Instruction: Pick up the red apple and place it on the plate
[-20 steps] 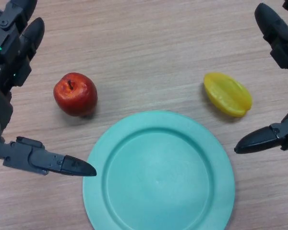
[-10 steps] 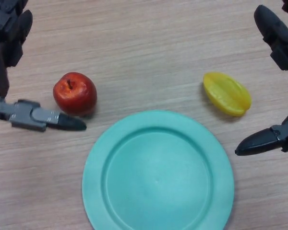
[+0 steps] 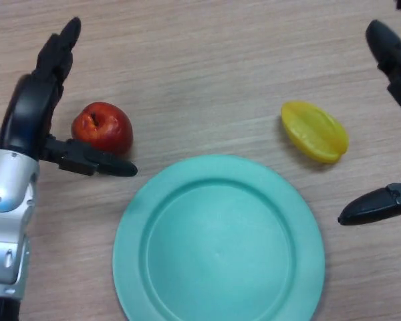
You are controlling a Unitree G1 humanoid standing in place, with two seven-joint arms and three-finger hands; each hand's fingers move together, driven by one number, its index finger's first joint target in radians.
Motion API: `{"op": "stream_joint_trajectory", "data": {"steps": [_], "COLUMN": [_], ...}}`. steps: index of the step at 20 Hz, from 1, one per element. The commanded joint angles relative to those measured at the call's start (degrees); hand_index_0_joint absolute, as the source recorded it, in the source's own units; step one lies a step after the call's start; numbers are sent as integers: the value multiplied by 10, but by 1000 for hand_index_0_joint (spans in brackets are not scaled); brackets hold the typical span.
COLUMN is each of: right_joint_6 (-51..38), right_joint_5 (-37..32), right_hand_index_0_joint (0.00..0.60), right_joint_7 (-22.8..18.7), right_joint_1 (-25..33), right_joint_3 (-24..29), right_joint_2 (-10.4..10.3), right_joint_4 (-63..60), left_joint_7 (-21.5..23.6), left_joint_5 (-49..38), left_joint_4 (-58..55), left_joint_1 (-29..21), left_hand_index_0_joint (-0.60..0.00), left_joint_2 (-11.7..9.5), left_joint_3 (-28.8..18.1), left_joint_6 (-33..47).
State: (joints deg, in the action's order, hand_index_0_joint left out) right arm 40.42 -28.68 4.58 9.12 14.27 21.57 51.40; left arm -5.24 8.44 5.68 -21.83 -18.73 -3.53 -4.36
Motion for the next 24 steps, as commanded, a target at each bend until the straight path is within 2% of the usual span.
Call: {"op": "stream_joint_trajectory", "data": {"steps": [1,2,4,5,6,7,8,9,10,11,13,16,18,19,20,22,23,24], "right_joint_6": [-53,-53,-53,-52,-51,-49,-48,-46,-42,-39,-44,-40,-41,-43,-43,-43,-42,-41], "right_joint_5": [21,21,21,20,18,16,15,12,8,8,14,10,8,10,10,10,12,14], "right_hand_index_0_joint": [0,0,0,0,50,200,299,449,550,600,600,600,600,600,600,400,251,149], "right_joint_7": [15,17,18,19,19,19,19,18,16,14,18,14,15,14,12,12,11,11], "right_joint_1": [8,7,5,3,2,1,0,0,0,0,-3,-2,-3,-3,-2,-2,0,2], "right_joint_3": [42,43,46,50,53,56,59,64,70,76,76,82,86,83,82,81,78,75], "right_joint_2": [14,13,12,12,12,12,13,15,18,22,22,23,24,23,23,23,23,24], "right_joint_4": [35,37,38,39,40,41,41,43,45,48,51,55,54,53,53,53,53,53], "left_joint_7": [53,52,52,60,64,69,73,80,88,96,93,63,13,-38,-64,-82,-88,-90], "left_joint_5": [30,33,41,65,79,97,112,142,166,176,164,116,102,113,115,117,121,127], "left_joint_4": [16,22,31,46,55,65,73,86,94,88,40,-83,-184,-252,-292,-329,-354,-373], "left_joint_1": [-38,-39,-38,-38,-38,-38,-38,-36,-35,-33,-22,17,70,116,144,171,196,222], "left_hand_index_0_joint": [0,0,-200,-350,-417,-467,-500,-550,-584,-600,-600,-600,-600,-600,-600,-600,-600,-600], "left_joint_2": [-15,-14,-13,-13,-13,-12,-12,-13,-14,-15,-16,-9,-5,5,14,25,34,41], "left_joint_3": [-23,-18,-12,-6,-3,-1,0,2,1,-4,-11,-22,-12,-3,4,12,22,35], "left_joint_6": [101,102,109,126,134,139,141,143,145,148,149,114,106,71,43,20,15,21]}}
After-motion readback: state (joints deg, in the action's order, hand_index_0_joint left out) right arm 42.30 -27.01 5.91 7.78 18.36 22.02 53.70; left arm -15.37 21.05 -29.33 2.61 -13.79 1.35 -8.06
